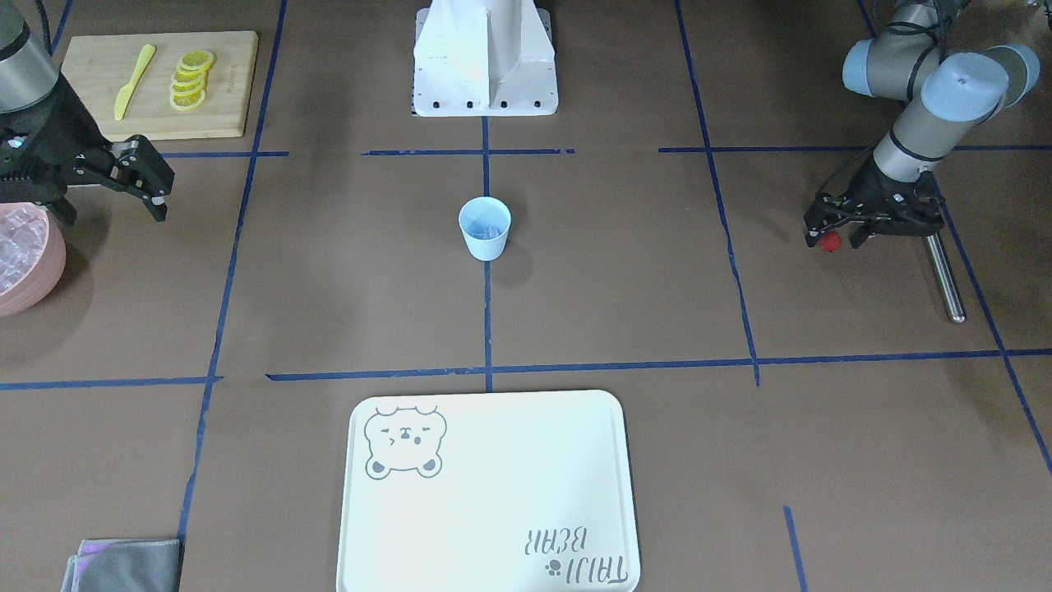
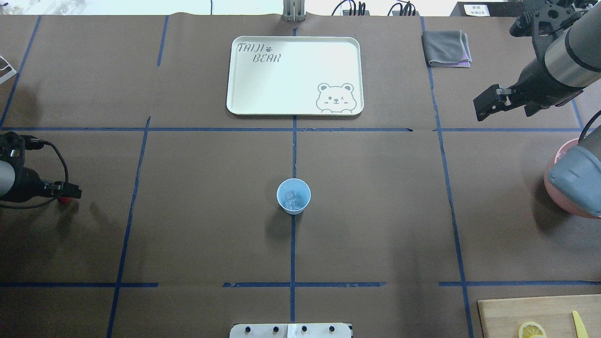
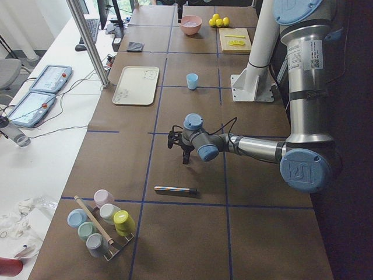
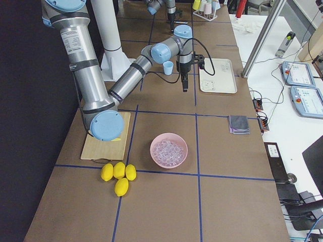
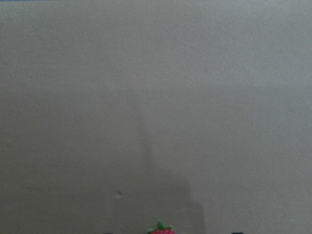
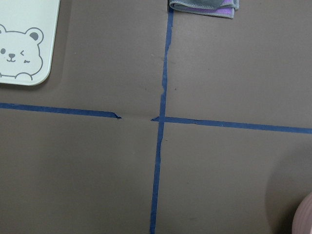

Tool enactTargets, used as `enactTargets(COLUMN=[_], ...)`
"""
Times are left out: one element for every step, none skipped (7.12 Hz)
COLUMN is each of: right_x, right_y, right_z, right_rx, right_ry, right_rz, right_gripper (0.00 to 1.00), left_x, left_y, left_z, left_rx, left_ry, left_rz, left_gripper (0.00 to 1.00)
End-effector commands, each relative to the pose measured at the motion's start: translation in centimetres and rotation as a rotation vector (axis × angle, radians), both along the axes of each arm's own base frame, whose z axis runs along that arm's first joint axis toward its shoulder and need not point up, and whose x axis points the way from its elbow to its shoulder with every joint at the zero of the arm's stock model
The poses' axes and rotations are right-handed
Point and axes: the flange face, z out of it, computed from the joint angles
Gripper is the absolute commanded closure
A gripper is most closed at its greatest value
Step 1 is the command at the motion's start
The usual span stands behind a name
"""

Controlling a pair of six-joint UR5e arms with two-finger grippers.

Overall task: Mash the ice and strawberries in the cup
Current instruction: 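Lower the left gripper onto the red strawberry and close on it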

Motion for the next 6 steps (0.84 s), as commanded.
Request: enactTargets(right_x=[0.02,0.02,0.00,-0.07,-0.06,-0.06], right_y=[0.03,0.03,0.01,0.04,0.06,0.06], right_z=[-0.01,-0.01,-0.09,-0.09,-0.23,-0.23], right_rx=[-0.003,-0.004,-0.004,-0.004,-0.002,-0.002], right_ry=[-0.001,-0.001,-0.002,-0.002,-0.004,-0.004], right_rz=[0.004,0.005,0.006,0.004,0.006,0.006], right_gripper=[0.01,0.01,0.01,0.01,0.01,0.01], left_x=[0.33,0.58,0.64,0.64,0.64,0.32], left_y=[0.29,0.46,0.50,0.50,0.50,0.82], left_z=[0.10,0.10,0.10,0.18,0.26,0.68], left_rx=[-0.005,-0.008,-0.009,-0.010,-0.010,-0.017], left_ry=[-0.002,-0.001,-0.001,-0.002,-0.004,-0.010], left_rz=[0.008,0.011,0.011,0.011,0.012,0.012], left_gripper=[0.22,0.24,0.26,0.29,0.33,0.36])
